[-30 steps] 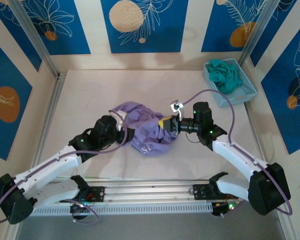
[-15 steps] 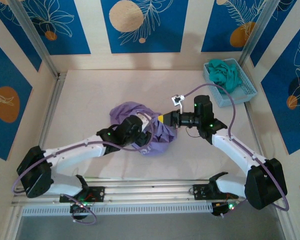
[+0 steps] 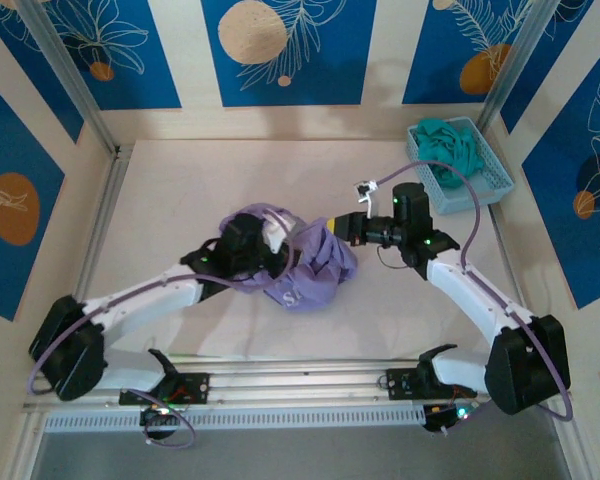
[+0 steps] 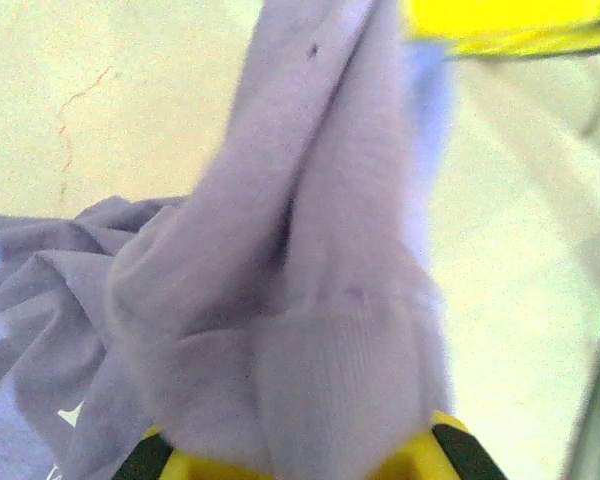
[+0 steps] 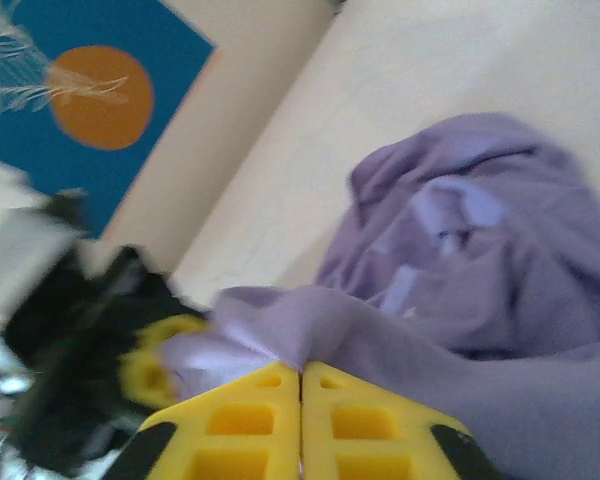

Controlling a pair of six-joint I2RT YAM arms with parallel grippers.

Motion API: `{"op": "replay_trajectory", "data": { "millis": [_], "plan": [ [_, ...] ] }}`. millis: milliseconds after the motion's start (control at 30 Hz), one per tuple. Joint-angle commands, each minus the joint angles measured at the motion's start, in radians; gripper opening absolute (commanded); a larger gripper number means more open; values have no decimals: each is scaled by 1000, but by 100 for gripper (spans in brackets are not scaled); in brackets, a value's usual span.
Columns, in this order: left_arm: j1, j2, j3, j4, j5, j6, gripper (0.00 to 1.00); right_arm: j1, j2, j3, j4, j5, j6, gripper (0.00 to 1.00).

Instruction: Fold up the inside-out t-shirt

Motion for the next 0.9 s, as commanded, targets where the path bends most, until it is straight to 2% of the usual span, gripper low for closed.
{"op": "replay_trajectory", "data": {
  "millis": [0,100,200,433,533,767,867],
  "plan": [
    [64,-96,-52,105,239,-59,0,30,25,54,-143,188,-132,18],
    [102,-127,-77,128,273,-88,0,64,-6,52,-194,231,-218,29],
    [125,-134,-80,124,295,-92,0,117,-90,-20,-174,255,-277,40],
    [143,-128,-71,118,301,-95,0,219,-246,-229,21,249,-253,50],
    [144,-129,-68,116,302,-96,0,248,-204,-261,109,247,-205,51],
    [145,-133,-69,112,304,-96,0,304,-75,-209,190,307,-171,48],
    [146,-138,-74,113,301,-96,0,302,-52,-197,220,348,-143,40]
  ]
}}
